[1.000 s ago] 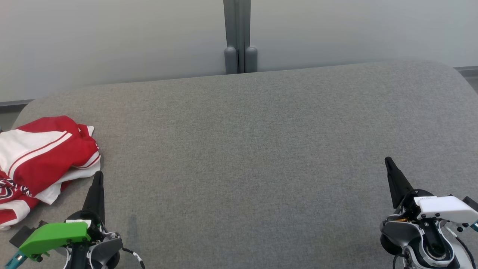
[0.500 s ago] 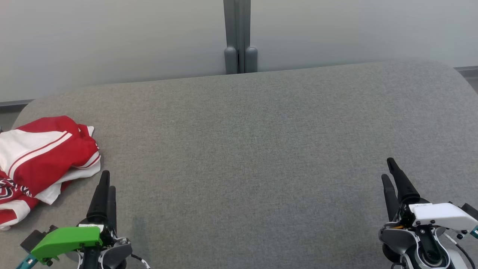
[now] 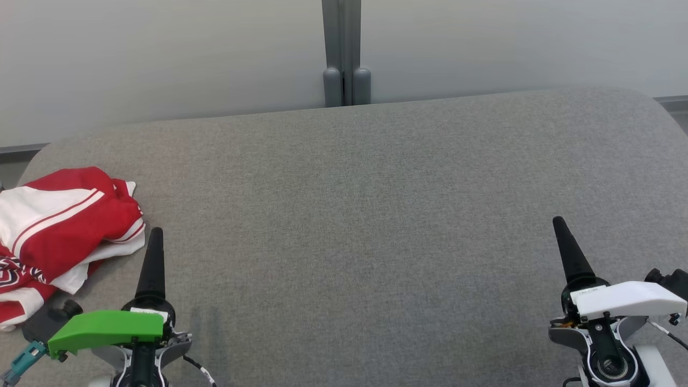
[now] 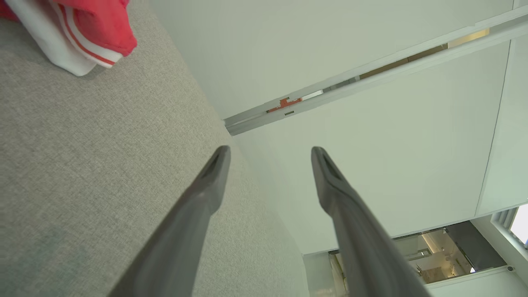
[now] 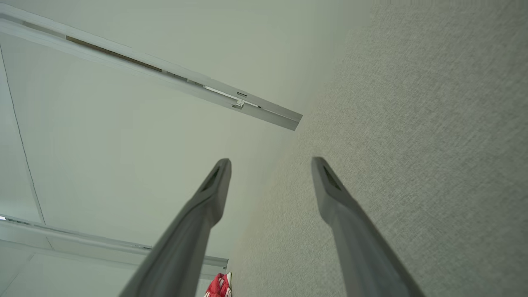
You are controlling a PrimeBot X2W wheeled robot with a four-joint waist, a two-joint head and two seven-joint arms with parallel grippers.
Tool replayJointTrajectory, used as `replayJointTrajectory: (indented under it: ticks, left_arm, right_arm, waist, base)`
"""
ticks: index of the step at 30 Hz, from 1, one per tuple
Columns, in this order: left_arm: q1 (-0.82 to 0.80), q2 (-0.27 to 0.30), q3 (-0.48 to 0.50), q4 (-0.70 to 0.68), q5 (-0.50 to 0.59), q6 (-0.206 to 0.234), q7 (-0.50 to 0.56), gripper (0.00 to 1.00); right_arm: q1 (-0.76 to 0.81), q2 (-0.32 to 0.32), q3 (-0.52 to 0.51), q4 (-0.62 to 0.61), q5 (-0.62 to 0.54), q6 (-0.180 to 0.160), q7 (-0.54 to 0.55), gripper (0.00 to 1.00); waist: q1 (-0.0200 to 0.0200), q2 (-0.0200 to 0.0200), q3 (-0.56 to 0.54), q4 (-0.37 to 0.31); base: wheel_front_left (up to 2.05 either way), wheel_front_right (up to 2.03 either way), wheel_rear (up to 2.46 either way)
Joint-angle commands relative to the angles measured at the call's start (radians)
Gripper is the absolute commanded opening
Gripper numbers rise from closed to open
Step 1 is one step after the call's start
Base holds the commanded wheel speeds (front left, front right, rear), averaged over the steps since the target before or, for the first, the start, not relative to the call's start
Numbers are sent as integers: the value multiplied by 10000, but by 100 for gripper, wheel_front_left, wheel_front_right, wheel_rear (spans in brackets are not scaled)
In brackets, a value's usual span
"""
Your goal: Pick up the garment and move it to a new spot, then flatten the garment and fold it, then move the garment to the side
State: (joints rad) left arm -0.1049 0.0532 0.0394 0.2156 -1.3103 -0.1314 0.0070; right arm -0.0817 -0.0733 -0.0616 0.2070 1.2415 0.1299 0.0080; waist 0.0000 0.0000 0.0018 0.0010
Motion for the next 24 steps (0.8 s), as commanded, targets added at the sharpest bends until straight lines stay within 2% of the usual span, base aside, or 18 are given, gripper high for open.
replayJointTrajectory:
  ticks: [1,11,24]
  left_arm:
    - [-333,113,-69,-214,498,2,-117,100]
    - [-353,222,-364,-166,2441,4,-501,100]
    - [-391,283,-666,129,4515,9,-933,100]
  right_arm:
    - [-143,-91,49,-239,-506,6,-126,100]
    - [-19,-202,201,-448,-2469,7,-452,100]
    - [59,-276,399,-625,-4454,7,-780,100]
  waist:
    - [0,0,-3,2]
    - [0,0,-21,10]
    - [0,0,-17,7]
  base:
    - [0,0,0]
    - [0,0,0]
    - [0,0,0]
